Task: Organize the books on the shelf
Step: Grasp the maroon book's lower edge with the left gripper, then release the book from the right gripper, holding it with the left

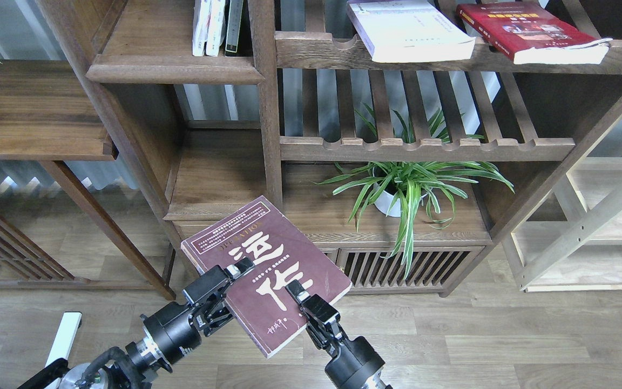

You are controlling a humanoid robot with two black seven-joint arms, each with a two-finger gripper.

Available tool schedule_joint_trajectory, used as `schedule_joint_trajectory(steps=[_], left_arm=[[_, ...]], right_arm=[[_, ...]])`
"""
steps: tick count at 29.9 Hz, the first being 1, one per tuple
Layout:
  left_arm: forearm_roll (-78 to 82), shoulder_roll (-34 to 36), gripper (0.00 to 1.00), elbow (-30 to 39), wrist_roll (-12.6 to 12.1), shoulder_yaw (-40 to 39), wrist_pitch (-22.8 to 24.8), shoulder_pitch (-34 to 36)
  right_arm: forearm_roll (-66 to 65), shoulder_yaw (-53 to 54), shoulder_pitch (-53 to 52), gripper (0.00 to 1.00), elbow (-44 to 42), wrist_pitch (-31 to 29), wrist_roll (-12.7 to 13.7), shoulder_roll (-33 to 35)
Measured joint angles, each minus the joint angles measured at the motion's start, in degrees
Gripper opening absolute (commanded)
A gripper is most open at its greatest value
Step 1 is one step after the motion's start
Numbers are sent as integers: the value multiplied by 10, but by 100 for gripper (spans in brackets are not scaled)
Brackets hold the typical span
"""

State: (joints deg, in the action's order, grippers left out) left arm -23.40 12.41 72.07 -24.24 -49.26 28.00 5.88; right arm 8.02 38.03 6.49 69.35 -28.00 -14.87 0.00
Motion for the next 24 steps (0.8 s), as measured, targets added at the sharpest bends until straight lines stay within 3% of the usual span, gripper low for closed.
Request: schedule_joint_trajectory(steps=[7, 13, 15, 17, 24], left_arm=[[0, 0, 98, -6, -1, 3, 0, -1], [0, -1, 90, -6, -2, 6, 0, 0], [1, -2, 81, -6, -2, 6, 0, 1], [1, -3, 61, -6, -1, 5, 0, 1], [-5, -7, 37, -7, 1, -6, 0, 0]], right_arm=[[0, -1, 0, 5, -1, 0, 0, 0], [0, -1, 0, 5, -1, 0, 0, 0], [0, -1, 0, 5, -1, 0, 0, 0], [0, -1, 0, 5, -2, 0, 0, 0], [0, -1, 0, 5, -2, 0, 0, 0]])
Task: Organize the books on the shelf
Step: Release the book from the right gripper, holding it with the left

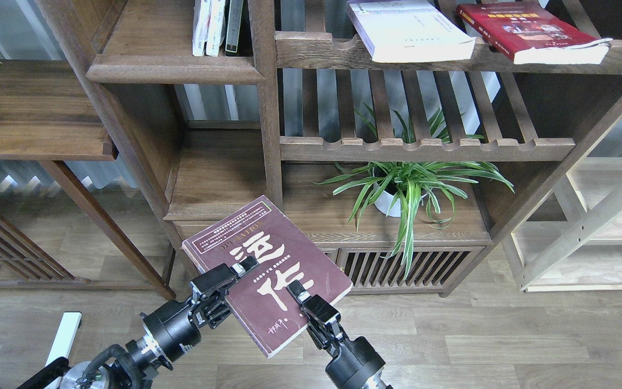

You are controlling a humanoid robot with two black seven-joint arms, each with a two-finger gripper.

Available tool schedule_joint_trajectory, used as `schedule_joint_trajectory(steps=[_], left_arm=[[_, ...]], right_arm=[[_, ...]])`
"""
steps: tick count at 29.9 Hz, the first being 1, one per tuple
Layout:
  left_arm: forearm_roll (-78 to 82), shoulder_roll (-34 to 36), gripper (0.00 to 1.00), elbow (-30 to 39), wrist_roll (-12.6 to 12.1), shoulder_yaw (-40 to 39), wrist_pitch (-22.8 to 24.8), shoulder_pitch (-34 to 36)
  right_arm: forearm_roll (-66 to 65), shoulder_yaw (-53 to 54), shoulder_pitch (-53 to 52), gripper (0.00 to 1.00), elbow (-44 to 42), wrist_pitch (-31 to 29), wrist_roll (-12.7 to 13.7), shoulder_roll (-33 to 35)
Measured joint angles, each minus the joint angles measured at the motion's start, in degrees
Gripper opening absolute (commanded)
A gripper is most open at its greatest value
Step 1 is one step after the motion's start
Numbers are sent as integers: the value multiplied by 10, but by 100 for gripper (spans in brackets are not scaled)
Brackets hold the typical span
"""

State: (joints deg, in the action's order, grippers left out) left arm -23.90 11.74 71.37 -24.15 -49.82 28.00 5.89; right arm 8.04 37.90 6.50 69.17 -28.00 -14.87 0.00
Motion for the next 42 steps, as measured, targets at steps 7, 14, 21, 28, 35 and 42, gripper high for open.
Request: schedule_joint_trajectory(steps=[7, 14, 21, 28, 35, 42], left_arm=[[0, -1, 24, 0, -7, -1, 0, 0], [1, -1, 5, 0, -9, 0, 0, 1], [5, -1, 1, -3, -11, 0, 0, 4], [6, 2, 0, -7, -8, -14, 0, 3], [5, 0, 0, -10, -5, -18, 0, 0], [5, 4, 0, -13, -5, -29, 0, -2]], right_arm=[[0, 0, 0, 5, 0, 0, 0, 0], [0, 0, 0, 5, 0, 0, 0, 0], [0, 0, 0, 21, 0, 0, 0, 0], [-2, 0, 0, 43, 0, 0, 5, 0], [-32, 0, -1, 92, 0, 0, 15, 0], [-43, 4, -2, 99, 0, 0, 19, 0]])
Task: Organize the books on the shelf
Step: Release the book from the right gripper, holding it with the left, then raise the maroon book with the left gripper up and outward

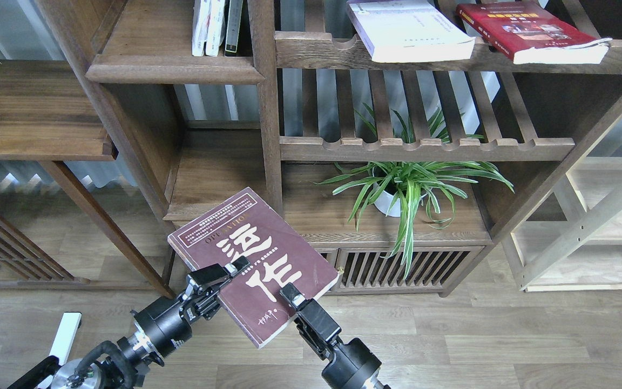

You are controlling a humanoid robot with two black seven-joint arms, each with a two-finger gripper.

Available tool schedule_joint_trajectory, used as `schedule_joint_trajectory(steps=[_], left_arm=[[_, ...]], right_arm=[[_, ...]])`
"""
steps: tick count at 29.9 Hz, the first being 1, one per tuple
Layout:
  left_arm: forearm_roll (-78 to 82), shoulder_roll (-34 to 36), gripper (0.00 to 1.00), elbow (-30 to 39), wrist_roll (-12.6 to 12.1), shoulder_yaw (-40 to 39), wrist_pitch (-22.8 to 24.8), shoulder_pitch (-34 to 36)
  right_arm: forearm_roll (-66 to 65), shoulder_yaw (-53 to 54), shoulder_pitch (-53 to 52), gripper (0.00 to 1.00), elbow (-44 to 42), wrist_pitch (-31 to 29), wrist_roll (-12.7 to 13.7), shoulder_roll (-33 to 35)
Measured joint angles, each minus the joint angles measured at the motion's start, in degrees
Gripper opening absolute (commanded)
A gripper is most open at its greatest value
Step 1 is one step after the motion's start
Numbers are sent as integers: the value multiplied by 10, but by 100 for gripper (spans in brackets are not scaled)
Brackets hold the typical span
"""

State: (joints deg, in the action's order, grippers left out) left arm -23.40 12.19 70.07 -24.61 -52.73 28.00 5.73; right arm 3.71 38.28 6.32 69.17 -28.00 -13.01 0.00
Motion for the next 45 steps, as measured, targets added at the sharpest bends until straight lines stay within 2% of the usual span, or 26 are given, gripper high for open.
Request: schedule_joint_trajectory(steps=[15, 23, 29, 36, 45], left_arm=[[1, 26, 0, 20, 2, -38, 0, -11], [25, 50, 0, 16, 2, -63, 0, -24], [151, 52, 0, 14, 2, -139, 0, -37], [277, 43, 0, 56, 2, -231, 0, -62], [327, -22, 0, 121, 2, -338, 0, -96]], right_arm=[[-1, 33, 0, 99, -30, 0, -1, 0], [2, 85, -2, 99, -90, 0, -4, 0], [19, 119, -9, 99, -141, 0, -7, 0], [46, 138, -14, 99, -154, 0, -8, 0], [63, 167, -26, 99, -156, 0, -8, 0]])
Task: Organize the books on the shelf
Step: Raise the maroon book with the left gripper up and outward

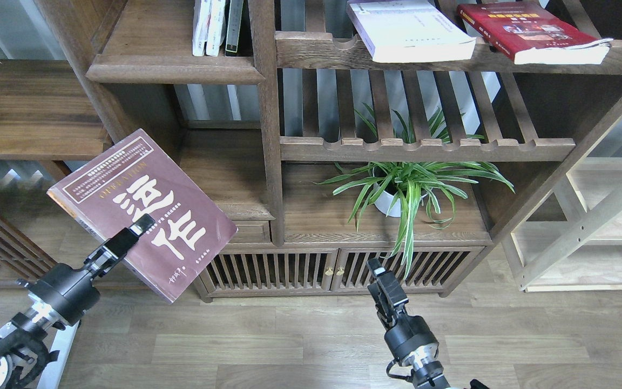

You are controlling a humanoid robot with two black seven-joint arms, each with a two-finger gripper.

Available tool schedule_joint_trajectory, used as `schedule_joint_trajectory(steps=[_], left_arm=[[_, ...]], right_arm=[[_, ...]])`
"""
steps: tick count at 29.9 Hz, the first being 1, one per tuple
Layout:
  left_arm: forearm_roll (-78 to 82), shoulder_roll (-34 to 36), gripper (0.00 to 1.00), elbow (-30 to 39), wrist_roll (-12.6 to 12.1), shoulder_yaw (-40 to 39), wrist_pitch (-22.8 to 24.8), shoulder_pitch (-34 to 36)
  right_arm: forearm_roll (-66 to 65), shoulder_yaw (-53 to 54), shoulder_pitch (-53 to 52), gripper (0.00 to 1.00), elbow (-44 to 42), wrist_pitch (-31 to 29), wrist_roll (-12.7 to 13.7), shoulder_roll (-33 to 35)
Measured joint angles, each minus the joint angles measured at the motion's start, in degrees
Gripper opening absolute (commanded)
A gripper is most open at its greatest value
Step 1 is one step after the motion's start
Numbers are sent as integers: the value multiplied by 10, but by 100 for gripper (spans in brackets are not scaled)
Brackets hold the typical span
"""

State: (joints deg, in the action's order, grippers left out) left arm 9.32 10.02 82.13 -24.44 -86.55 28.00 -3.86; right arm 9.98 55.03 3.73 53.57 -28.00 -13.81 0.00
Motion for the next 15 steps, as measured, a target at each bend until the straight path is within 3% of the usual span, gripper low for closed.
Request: schedule_joint_trajectory(steps=[8, 15], left_arm=[[61, -88, 0, 73, 0, -56, 0, -40], [85, -100, 0, 143, -7, -83, 0, -73]], right_arm=[[7, 21, -2, 99, 0, 0, 0, 0], [8, 29, -2, 99, 0, 0, 0, 0]])
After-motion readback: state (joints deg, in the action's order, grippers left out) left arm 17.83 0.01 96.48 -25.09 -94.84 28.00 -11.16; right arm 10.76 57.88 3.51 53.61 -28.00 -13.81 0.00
